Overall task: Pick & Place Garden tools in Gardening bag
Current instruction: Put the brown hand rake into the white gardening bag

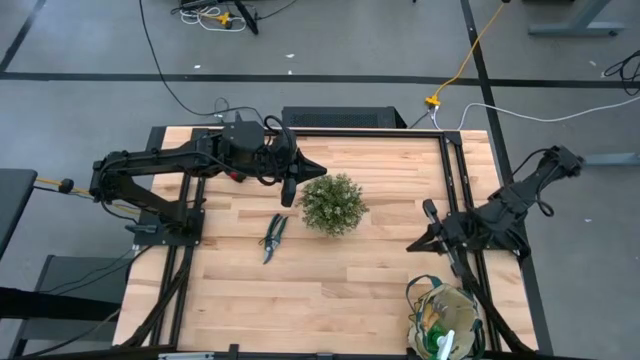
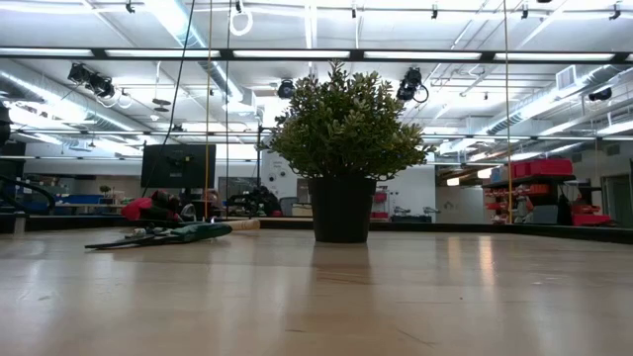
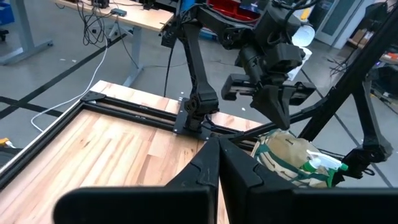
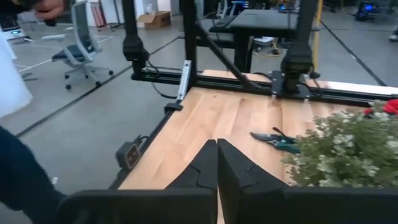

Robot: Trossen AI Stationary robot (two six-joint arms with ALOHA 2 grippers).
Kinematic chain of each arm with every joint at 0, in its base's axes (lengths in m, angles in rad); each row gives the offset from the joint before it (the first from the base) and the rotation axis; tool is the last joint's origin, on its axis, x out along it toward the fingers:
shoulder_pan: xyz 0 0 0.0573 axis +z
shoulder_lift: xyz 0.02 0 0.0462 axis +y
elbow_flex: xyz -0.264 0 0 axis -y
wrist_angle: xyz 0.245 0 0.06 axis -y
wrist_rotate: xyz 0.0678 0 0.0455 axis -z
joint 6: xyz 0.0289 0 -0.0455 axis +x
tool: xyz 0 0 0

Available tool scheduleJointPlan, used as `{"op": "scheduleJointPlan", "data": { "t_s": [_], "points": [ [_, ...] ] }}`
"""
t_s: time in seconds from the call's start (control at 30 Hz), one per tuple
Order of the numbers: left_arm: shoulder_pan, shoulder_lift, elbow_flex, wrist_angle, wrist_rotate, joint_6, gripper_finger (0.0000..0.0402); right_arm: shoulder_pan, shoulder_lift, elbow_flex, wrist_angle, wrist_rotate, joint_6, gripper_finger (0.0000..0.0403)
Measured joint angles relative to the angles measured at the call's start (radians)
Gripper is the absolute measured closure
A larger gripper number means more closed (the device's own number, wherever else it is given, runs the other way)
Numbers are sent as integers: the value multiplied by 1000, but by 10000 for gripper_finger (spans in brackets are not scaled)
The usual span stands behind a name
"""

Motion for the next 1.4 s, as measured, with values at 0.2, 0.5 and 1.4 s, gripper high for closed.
{"op": "scheduleJointPlan", "data": {
  "t_s": [0.2,0.5,1.4],
  "points": [
    [0,0,0,0,0,15,396,-117,0,0,-1,-72,-30,402],
    [0,0,0,0,0,17,394,-317,-4,0,-2,-232,-55,402],
    [-9,-28,1,-95,23,119,397,-654,-4,0,10,-311,-25,403]
  ]
}}
